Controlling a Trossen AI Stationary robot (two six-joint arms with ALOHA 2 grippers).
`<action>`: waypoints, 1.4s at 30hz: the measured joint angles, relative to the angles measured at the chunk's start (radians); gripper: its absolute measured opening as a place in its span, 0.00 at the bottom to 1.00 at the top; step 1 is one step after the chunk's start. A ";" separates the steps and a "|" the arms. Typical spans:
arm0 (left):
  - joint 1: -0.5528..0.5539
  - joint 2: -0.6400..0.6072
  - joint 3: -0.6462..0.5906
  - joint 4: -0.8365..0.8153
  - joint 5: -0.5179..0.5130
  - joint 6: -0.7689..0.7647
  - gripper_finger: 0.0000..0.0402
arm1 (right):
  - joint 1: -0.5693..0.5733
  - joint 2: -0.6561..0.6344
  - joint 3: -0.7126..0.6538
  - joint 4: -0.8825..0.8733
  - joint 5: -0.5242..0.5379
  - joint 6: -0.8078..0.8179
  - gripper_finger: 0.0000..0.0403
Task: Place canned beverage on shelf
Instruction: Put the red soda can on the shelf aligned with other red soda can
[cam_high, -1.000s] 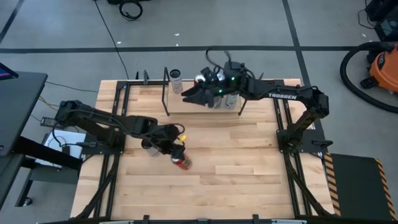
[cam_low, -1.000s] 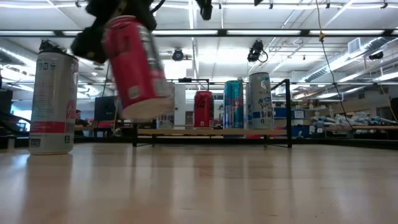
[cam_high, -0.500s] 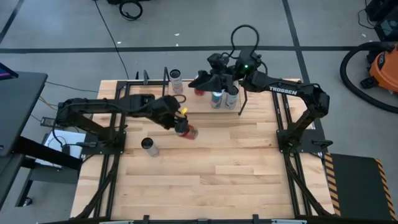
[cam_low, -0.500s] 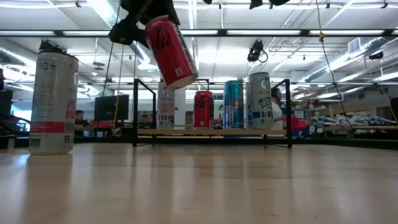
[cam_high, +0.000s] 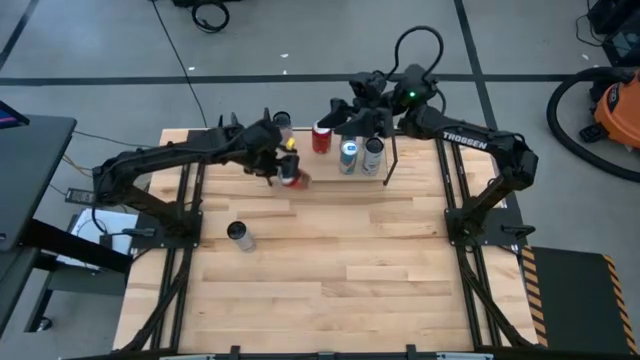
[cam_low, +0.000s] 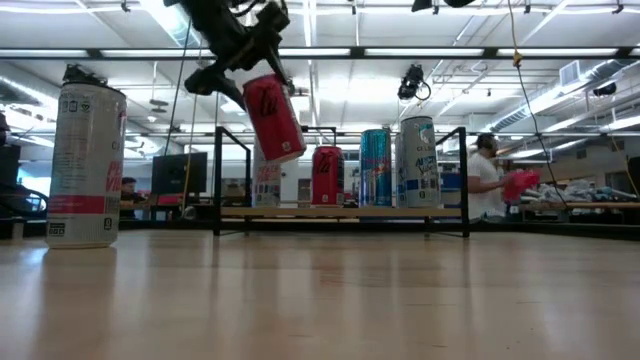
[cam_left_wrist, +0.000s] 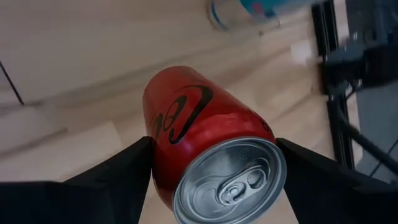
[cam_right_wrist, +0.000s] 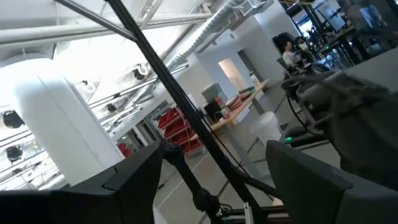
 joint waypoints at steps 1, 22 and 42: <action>0.016 0.003 0.000 0.005 0.000 0.003 0.77 | -0.003 0.000 0.000 -0.004 -0.009 -0.001 0.73; 0.109 0.109 0.089 0.002 0.002 0.070 0.77 | -0.006 0.006 0.000 -0.131 0.064 -0.100 0.73; 0.197 0.246 0.155 -0.105 -0.035 0.129 0.77 | -0.027 0.006 0.000 -0.163 0.079 -0.107 0.73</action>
